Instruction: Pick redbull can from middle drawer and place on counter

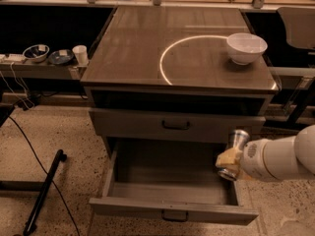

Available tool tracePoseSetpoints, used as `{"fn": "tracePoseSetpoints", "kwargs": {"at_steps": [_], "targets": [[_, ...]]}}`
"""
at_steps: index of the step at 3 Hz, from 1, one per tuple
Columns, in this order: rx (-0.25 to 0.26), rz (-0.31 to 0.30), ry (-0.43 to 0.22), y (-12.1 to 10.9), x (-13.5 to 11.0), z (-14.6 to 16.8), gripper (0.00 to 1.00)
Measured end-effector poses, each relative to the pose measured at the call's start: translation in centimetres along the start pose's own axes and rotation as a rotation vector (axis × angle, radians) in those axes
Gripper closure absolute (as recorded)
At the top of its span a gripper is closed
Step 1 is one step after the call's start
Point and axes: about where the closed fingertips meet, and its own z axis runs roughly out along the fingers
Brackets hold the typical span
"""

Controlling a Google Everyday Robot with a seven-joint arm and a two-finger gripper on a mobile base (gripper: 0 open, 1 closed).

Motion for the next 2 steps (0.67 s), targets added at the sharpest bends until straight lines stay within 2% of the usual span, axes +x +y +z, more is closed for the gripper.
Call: {"fn": "tracePoseSetpoints", "kwargs": {"at_steps": [1, 2], "targets": [[-0.028, -0.194, 0.095, -7.8, 0.8, -4.3, 1.00], [-0.070, -0.378, 0.146, -17.2, 1.3, -6.6, 1.00]]}}
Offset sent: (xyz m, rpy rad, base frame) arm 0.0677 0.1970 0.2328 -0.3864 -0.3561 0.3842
